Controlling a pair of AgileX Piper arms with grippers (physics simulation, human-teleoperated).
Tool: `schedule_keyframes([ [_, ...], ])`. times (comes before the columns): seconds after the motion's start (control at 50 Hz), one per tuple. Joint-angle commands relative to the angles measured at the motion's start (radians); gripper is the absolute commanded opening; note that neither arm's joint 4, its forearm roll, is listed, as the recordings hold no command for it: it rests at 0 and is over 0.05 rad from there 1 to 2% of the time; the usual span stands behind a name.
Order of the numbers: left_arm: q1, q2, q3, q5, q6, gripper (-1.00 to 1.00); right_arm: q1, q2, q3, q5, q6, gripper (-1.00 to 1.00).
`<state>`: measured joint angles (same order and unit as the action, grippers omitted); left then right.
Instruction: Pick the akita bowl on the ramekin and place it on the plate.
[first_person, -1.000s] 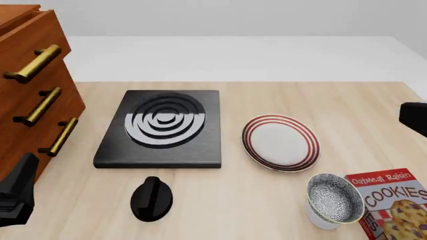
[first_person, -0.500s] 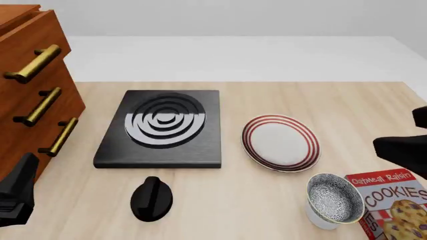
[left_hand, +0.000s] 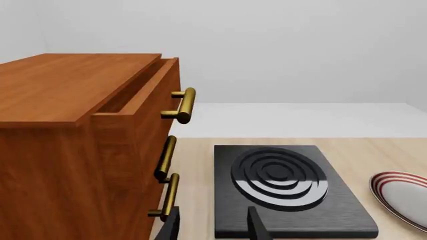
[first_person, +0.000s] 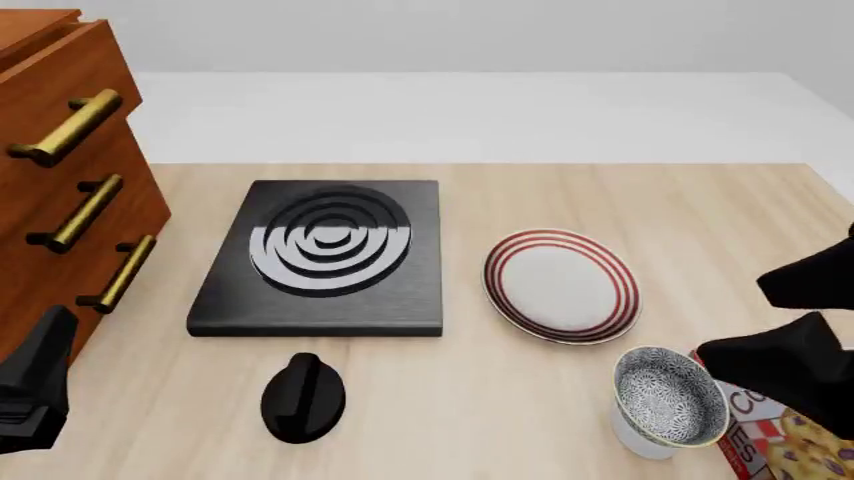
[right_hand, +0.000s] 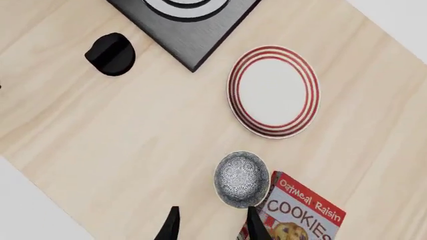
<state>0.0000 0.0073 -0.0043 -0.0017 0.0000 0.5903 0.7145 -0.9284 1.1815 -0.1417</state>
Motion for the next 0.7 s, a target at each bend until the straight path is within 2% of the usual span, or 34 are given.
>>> schedule_keyframes([
  [0.02, 0.0, 0.0, 0.0, 0.0, 0.0, 1.0, 0.019, 0.04, 0.007, 0.007, -0.014, 1.0],
  [0.04, 0.0, 0.0, 0.0, 0.0, 0.0, 1.0, 0.012, 0.045, 0.008, 0.003, -0.021, 1.0],
  [0.08, 0.0, 0.0, 0.0, 0.0, 0.0, 1.0, -0.037, 0.055, 0.027, -0.02, -0.076, 1.0],
  [0.1, 0.0, 0.0, 0.0, 0.0, 0.0, 1.0, -0.034, 0.059, 0.031, -0.032, -0.08, 1.0],
  [0.12, 0.0, 0.0, 0.0, 0.0, 0.0, 1.0, -0.023, 0.072, 0.071, -0.06, -0.107, 1.0],
  [0.2, 0.0, 0.0, 0.0, 0.0, 0.0, 1.0, -0.013, 0.09, 0.09, -0.084, -0.114, 1.0],
  [0.26, 0.0, 0.0, 0.0, 0.0, 0.0, 1.0, -0.084, 0.09, 0.112, -0.094, -0.236, 1.0],
  [0.28, 0.0, 0.0, 0.0, 0.0, 0.0, 1.0, -0.078, 0.106, 0.1, -0.101, -0.214, 1.0],
  [0.46, 0.0, 0.0, 0.0, 0.0, 0.0, 1.0, -0.065, 0.153, 0.141, -0.136, -0.232, 1.0],
  [0.7, 0.0, 0.0, 0.0, 0.0, 0.0, 1.0, -0.073, 0.18, 0.129, -0.139, -0.241, 1.0],
])
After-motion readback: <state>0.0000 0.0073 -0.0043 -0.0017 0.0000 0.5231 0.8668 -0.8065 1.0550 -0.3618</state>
